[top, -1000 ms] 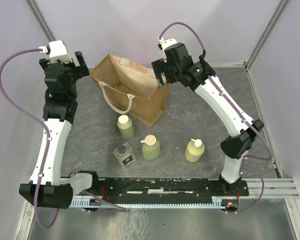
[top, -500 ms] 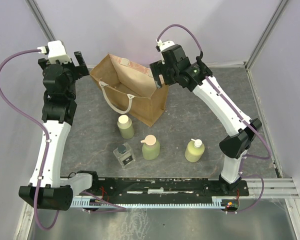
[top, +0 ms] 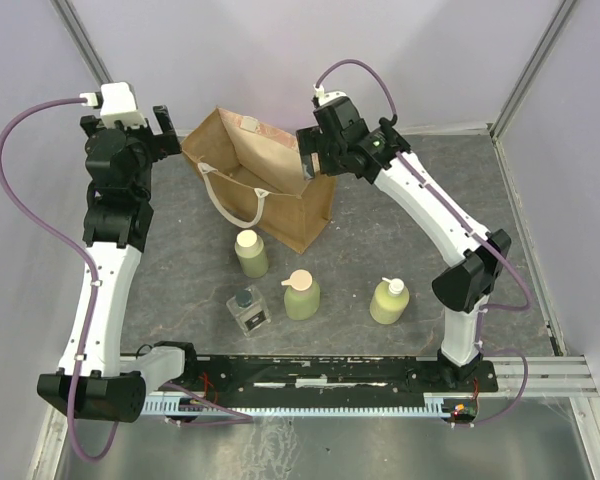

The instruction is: Place the personal care products into the canvas bag

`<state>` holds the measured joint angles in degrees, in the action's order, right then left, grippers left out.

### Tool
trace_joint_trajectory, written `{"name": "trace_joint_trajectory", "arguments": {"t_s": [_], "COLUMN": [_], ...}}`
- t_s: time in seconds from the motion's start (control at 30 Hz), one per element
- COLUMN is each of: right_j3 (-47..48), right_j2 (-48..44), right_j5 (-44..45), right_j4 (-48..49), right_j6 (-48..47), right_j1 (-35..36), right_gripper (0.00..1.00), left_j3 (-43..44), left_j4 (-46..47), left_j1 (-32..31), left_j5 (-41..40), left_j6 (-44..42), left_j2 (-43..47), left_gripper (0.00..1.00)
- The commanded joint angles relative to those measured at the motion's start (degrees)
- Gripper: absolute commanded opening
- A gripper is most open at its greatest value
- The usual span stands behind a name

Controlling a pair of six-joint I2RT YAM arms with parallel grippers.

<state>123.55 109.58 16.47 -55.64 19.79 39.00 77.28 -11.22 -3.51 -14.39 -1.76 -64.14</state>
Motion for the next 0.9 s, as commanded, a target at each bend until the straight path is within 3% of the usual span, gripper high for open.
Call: {"name": "trace_joint_trajectory", "arguments": {"t_s": [0.0,0.13,0.3,0.4,0.67,0.87], "right_j3": [-3.2,-3.5,-2.4,-0.6,3.9,-4.8], "right_j2": [1.2,4.5,7.0,6.8,4.8,-1.9], "right_j5": [-1.1,-3.0,-4.9,-1.1,4.8,3.7], "right_j4": [5.5,4.8,1.3,-1.8,-12.3,-14.2], "right_j6": [4.5,4.8,3.7,1.1,-9.1,-14.9], "right_j1": [0.4,0.4,0.4,0.4,-2.2,-6.9], "right_gripper": [0.95,0.74,0.26,0.02,0.0,0.0], "left_j3": [0.0,-0.2,-0.8,-1.0,1.2,7.7], "left_j4": [1.8,1.9,2.5,2.8,2.4,-3.8], "left_j1": [0.0,0.0,0.0,0.0,-0.8,-6.2], "left_j5": [3.0,4.1,5.7,7.8,22.5,25.6], "left_j6": [-2.9,-3.2,-3.2,-2.9,-1.2,-5.2], "left_j2": [-0.4,-1.3,-2.3,-2.8,-6.2,-15.3], "left_gripper": [1.0,1.0,1.0,1.0,0.99,0.99]}}
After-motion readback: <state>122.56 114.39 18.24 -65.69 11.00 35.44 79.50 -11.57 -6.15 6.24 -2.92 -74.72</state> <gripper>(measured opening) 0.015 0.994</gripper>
